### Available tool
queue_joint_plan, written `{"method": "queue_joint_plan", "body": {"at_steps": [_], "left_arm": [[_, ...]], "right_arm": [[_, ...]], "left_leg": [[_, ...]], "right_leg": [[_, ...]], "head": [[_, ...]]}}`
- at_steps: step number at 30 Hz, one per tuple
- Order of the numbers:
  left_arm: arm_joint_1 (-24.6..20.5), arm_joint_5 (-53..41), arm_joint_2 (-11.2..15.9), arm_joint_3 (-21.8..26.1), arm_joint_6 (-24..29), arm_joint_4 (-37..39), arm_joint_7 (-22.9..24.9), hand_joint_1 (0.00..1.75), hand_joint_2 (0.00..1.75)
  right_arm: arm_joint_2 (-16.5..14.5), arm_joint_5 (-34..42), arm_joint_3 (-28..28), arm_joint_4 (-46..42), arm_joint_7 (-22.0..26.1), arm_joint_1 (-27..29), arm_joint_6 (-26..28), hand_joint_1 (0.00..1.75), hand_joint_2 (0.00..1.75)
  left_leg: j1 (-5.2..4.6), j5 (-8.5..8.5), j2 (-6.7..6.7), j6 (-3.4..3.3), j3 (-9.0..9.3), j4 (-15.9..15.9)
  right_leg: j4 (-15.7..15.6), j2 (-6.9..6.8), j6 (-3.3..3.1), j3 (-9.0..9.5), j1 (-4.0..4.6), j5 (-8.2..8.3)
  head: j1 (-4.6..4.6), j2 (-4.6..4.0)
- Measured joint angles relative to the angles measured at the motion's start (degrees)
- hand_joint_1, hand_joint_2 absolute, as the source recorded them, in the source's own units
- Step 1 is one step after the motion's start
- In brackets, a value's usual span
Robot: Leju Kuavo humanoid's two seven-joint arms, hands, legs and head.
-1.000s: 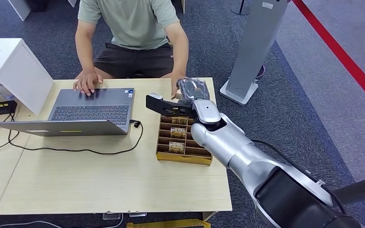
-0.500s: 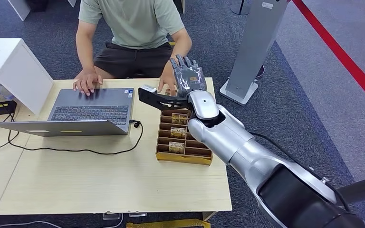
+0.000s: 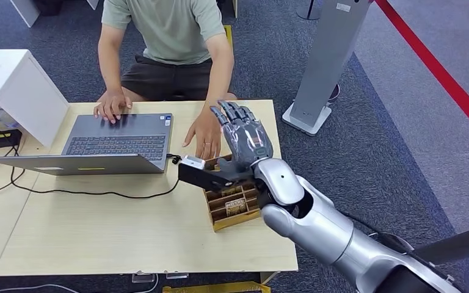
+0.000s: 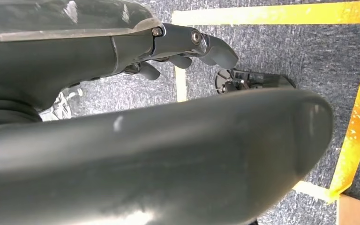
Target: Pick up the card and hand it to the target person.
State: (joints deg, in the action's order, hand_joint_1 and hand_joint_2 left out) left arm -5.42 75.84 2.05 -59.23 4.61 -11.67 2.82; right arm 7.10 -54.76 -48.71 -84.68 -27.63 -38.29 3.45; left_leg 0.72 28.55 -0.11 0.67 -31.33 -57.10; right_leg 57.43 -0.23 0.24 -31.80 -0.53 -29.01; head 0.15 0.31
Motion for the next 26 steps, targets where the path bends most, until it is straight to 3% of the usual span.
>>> {"method": "queue_joint_plan", "body": {"at_steps": [7,12,16,26], "left_arm": [[0.1,0.7,0.0,0.0,0.2,0.0,-0.7,0.00,0.00],[0.0,2.1,0.0,0.1,0.4,0.0,-1.0,0.00,0.00],[0.0,2.8,0.0,0.1,0.6,0.0,-1.1,0.00,0.00],[0.0,2.8,0.0,0.2,0.8,0.0,-1.2,0.00,0.00]], "right_arm": [[4.2,-4.6,0.2,-10.3,2.3,13.9,2.3,0.00,1.75],[5.0,-3.2,0.3,-13.1,7.5,20.2,5.9,0.00,1.75],[5.0,-5.0,0.3,-13.0,9.9,23.5,8.1,0.00,1.75],[4.9,-6.7,3.5,-12.8,8.5,28.1,10.3,0.00,1.75]], "left_leg": [[0.00,0.03,0.01,0.00,-0.05,0.0],[0.00,0.03,0.00,0.00,-0.04,0.0],[0.00,0.03,0.00,-0.01,-0.04,0.0],[0.00,0.03,0.00,-0.01,-0.04,0.0]], "right_leg": [[0.0,0.01,0.00,-0.02,0.00,-0.02],[0.0,0.01,0.00,0.01,0.00,-0.02],[0.0,0.01,0.00,0.01,0.00,-0.02],[0.0,0.01,0.00,0.01,0.00,-0.02]], "head": [[-0.01,0.00],[0.01,0.00],[0.00,0.00],[0.07,0.00]]}}
